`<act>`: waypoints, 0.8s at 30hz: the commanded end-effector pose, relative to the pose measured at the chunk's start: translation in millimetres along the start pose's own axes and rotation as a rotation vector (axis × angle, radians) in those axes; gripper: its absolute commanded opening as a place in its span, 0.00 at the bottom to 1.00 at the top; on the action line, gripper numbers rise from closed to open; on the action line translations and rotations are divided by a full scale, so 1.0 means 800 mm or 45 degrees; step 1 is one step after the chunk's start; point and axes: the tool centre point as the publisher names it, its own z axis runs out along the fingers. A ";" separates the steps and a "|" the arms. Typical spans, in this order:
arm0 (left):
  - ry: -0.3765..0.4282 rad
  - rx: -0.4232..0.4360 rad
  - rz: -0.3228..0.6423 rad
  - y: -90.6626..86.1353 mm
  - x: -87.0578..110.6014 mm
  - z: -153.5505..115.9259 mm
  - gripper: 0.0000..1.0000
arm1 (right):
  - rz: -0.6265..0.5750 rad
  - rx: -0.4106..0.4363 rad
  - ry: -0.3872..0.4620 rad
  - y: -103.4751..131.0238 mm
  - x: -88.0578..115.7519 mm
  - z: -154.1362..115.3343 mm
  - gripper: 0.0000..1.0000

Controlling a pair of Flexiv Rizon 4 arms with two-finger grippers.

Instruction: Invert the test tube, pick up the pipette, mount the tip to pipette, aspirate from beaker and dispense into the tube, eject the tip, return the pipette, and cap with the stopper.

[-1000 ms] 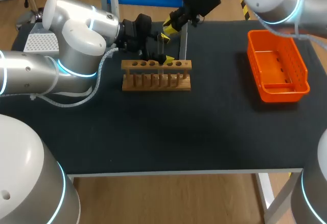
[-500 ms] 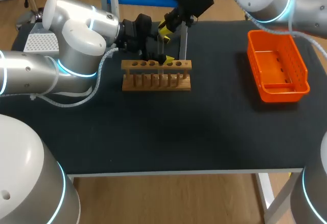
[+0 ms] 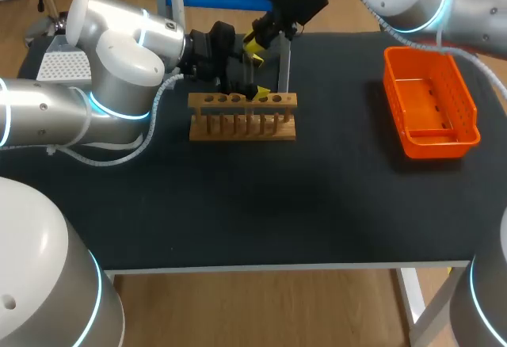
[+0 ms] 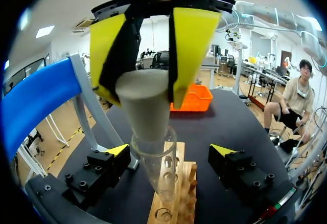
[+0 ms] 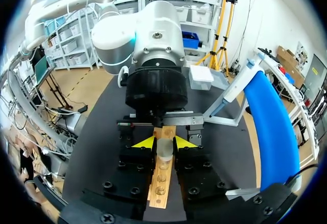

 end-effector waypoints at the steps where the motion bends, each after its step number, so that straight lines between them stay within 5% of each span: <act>1: 0.003 -0.001 0.000 0.000 -0.001 0.001 1.00 | -0.003 -0.002 -0.003 0.001 0.001 -0.002 0.00; 24: 0.003 -0.001 0.000 0.000 -0.001 0.001 1.00 | 0.008 -0.011 0.010 -0.006 0.004 0.006 0.00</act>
